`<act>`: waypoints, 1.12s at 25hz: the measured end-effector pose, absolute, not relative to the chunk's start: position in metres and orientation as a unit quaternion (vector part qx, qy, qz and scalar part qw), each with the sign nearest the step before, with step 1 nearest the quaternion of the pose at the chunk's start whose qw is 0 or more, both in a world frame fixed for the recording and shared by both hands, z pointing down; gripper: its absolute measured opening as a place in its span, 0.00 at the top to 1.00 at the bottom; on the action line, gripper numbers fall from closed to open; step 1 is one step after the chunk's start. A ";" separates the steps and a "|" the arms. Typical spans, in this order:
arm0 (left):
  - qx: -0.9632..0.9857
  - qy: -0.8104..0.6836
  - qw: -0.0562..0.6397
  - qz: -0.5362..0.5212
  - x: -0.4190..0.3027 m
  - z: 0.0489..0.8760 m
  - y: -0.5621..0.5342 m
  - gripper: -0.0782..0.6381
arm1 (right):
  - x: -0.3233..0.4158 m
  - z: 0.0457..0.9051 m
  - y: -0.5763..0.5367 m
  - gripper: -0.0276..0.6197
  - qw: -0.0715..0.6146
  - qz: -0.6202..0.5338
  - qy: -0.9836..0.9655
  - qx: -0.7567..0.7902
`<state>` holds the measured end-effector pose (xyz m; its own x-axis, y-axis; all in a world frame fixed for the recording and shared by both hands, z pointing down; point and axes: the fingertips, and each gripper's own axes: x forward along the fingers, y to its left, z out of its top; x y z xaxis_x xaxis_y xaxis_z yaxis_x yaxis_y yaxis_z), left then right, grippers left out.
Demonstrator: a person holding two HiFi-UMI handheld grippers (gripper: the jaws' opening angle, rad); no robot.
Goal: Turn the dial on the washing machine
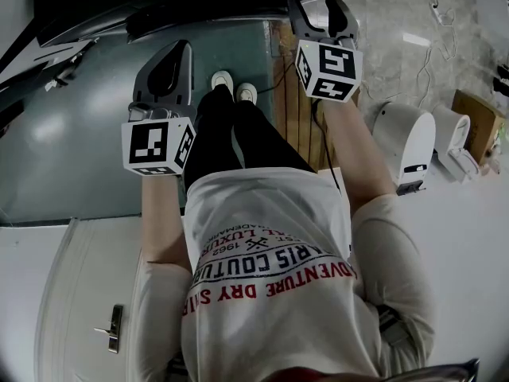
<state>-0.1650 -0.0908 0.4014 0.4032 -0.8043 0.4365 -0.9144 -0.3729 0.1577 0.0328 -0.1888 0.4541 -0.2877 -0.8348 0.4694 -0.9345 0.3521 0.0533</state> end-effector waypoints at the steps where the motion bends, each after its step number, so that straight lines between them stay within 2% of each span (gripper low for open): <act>1: 0.816 -0.526 0.190 0.145 -0.165 0.401 -0.091 0.87 | 0.033 0.454 -0.189 0.52 0.207 0.128 -0.794 0.557; 9: 0.818 -0.523 0.187 0.148 -0.162 0.401 -0.093 0.87 | 0.033 0.453 -0.188 0.52 0.208 0.118 -0.798 0.553; 13: 0.820 -0.521 0.188 0.147 -0.158 0.402 -0.094 0.87 | 0.031 0.446 -0.187 0.49 0.239 0.049 -0.790 0.563; 20: 0.820 -0.517 0.191 0.151 -0.154 0.410 -0.091 0.87 | 0.024 0.449 -0.184 0.50 0.308 -0.081 -0.776 0.545; 24: 0.818 -0.519 0.194 0.153 -0.155 0.413 -0.088 0.87 | 0.021 0.449 -0.185 0.52 0.326 -0.114 -0.770 0.536; 28: 0.817 -0.521 0.196 0.153 -0.154 0.414 -0.088 0.87 | 0.023 0.448 -0.186 0.52 0.321 -0.100 -0.773 0.538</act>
<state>-0.1544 -0.0878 0.4142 0.4101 -0.7909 0.4542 -0.9108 -0.3808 0.1595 0.0230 -0.1857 0.4480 -0.2148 -0.8960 0.3887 -0.7679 0.4009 0.4996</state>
